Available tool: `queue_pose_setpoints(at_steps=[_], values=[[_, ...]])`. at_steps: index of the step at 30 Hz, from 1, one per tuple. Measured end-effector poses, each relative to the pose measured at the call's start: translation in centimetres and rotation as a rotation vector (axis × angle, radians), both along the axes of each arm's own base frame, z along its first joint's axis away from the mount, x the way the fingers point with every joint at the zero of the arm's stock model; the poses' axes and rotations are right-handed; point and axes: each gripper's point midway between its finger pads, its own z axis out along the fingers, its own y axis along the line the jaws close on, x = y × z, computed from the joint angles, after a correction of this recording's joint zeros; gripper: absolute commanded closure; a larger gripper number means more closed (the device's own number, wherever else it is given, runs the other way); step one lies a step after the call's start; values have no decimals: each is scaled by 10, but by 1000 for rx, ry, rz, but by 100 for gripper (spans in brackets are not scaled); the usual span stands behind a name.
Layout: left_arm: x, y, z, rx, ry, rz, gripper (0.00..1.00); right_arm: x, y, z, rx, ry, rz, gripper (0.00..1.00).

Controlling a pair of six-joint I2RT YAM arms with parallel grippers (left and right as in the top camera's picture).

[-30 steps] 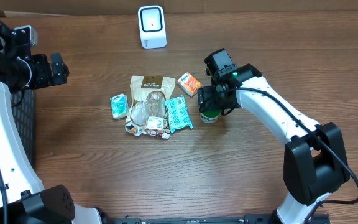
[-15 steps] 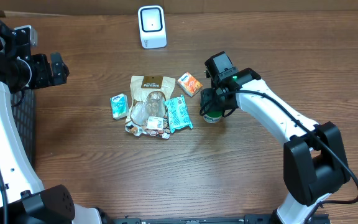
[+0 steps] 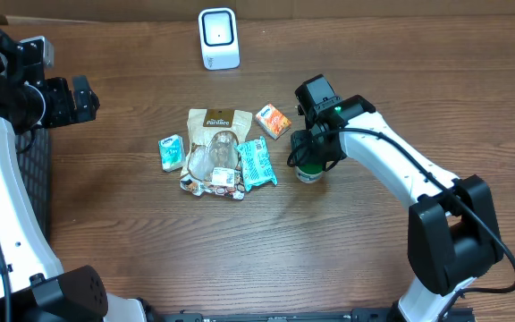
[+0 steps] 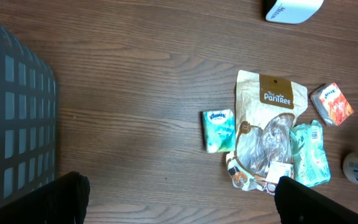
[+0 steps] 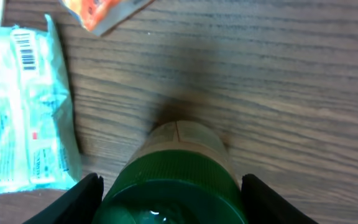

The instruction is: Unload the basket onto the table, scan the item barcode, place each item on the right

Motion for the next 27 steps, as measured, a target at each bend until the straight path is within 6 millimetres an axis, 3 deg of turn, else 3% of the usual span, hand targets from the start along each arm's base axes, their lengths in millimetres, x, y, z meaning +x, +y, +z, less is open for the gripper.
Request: queue_pose_setpoints(at_steps=[6, 10, 15, 21, 27], values=[[0, 0, 0, 0, 0, 0, 0, 7, 42, 32, 189, -33, 232, 69], [0, 0, 0, 0, 0, 0, 0, -8, 81, 57, 417, -37, 460, 69], [0, 0, 0, 0, 0, 0, 1, -24, 113, 90, 699, -59, 635, 71], [0, -1, 0, 0, 0, -2, 0, -16, 124, 137, 985, -164, 723, 77], [0, -1, 0, 0, 0, -2, 0, 8, 114, 193, 1225, -283, 751, 77]])
